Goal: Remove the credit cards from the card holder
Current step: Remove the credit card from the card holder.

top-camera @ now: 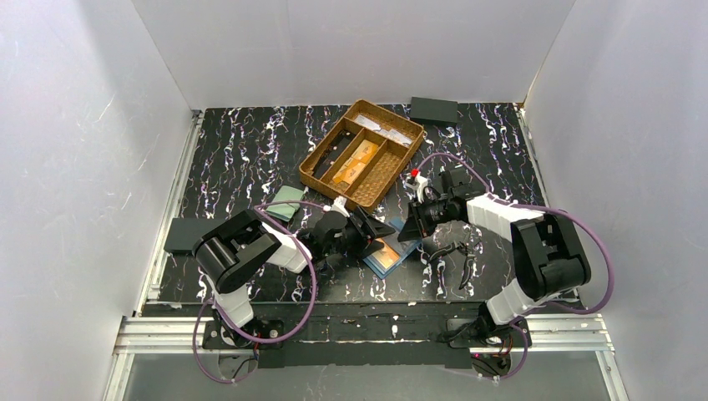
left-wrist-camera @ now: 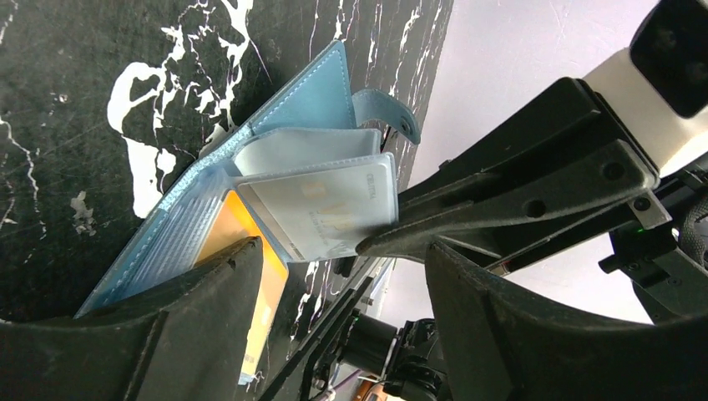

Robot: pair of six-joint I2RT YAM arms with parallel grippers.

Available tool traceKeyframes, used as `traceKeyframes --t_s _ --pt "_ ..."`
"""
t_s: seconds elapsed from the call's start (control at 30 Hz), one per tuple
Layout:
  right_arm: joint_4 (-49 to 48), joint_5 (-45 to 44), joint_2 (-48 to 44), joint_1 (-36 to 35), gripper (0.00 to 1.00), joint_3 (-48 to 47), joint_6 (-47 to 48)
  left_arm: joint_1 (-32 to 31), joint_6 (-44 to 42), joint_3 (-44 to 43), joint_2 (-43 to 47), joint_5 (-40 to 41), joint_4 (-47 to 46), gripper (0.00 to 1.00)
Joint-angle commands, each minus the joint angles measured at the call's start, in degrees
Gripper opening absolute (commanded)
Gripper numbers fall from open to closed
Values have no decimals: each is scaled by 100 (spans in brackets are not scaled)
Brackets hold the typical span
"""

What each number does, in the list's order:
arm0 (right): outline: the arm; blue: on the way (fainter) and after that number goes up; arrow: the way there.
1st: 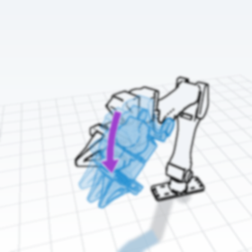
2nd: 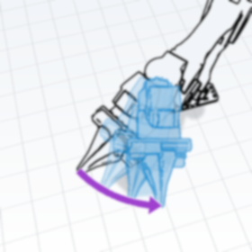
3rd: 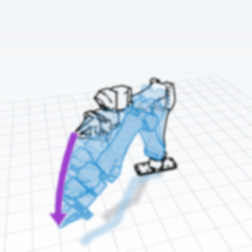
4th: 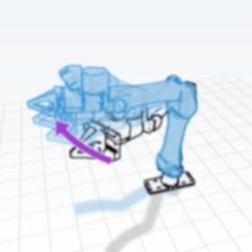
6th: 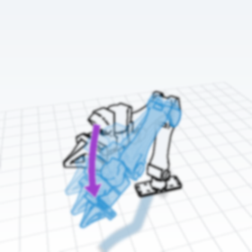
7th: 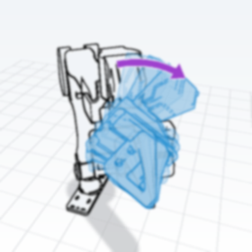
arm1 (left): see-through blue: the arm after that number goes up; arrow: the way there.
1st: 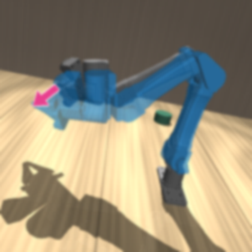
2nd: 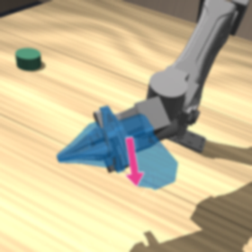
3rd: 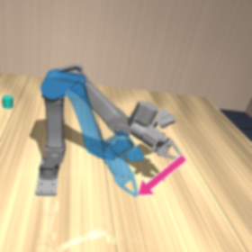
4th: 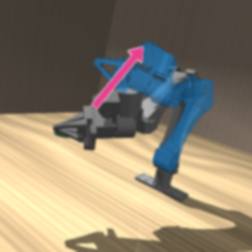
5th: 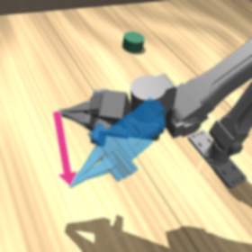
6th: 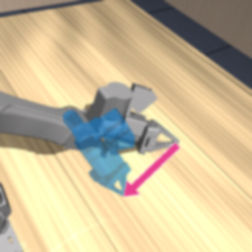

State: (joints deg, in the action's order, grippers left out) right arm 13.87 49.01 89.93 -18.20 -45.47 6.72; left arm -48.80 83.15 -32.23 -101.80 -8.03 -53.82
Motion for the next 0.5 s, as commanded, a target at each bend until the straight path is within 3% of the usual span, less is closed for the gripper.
traceKeyframes --t_s 0.0,0.27,0.47 --pt "141 197 -353 -87 24 79 311 28 54 155 152 225 12 70" --pt "195 792 -758 -334 45 302 619 26 348 186 40 302 -23 70" --pt "360 875 -636 -386 47 244 734 28 441 287 10 293 -40 64"
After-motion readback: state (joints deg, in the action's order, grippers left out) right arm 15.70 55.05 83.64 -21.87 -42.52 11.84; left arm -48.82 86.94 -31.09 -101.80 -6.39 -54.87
